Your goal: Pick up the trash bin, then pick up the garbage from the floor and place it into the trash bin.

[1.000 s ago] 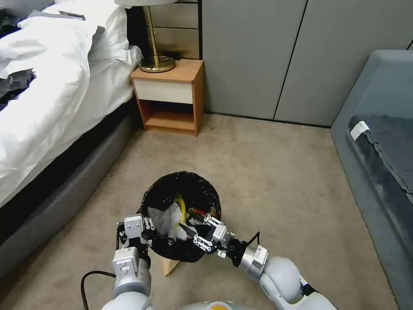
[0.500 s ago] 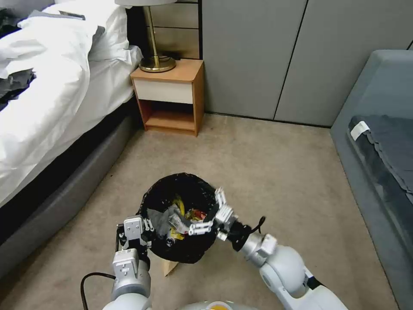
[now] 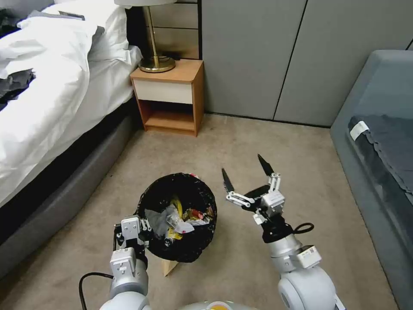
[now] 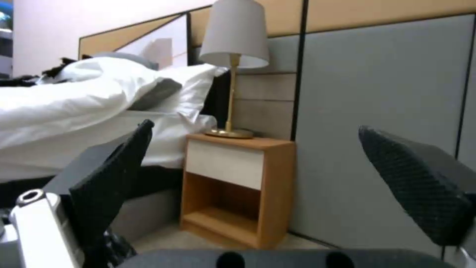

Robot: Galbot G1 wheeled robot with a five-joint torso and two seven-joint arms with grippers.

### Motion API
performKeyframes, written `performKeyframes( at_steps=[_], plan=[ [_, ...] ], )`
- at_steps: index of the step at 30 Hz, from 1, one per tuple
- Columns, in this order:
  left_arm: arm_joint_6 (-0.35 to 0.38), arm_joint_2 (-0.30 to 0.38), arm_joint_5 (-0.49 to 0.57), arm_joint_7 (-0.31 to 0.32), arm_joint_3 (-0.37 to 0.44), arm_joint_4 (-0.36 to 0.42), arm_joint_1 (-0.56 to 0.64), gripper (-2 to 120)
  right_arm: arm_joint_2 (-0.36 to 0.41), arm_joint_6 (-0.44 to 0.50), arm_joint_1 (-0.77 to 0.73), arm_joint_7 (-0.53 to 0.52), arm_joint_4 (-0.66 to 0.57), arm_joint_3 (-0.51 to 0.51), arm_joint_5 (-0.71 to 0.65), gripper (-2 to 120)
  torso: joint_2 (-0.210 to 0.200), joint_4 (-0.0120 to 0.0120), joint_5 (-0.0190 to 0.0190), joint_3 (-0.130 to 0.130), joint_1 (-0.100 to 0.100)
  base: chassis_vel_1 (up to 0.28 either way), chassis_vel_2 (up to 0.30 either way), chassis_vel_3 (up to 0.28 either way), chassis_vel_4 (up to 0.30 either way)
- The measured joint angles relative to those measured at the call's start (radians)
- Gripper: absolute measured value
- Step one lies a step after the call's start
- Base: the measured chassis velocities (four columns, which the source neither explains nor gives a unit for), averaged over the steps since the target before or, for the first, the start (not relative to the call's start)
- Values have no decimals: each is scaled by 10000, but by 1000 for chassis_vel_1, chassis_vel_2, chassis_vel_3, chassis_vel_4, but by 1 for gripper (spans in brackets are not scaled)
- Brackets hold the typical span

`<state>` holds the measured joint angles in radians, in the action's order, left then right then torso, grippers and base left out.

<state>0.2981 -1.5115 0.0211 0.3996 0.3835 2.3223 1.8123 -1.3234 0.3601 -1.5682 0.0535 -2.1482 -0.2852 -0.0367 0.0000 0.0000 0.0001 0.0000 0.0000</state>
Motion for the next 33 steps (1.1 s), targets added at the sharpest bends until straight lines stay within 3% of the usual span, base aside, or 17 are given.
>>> performKeyframes(
  at_steps=[33],
  plan=[
    [22, -12, -13, 4, -8, 33, -111, 3, -45, -104, 421, -54, 289, 41, -129, 100, 0, 0, -1, 0, 0, 34, 35, 32, 33]
  ],
)
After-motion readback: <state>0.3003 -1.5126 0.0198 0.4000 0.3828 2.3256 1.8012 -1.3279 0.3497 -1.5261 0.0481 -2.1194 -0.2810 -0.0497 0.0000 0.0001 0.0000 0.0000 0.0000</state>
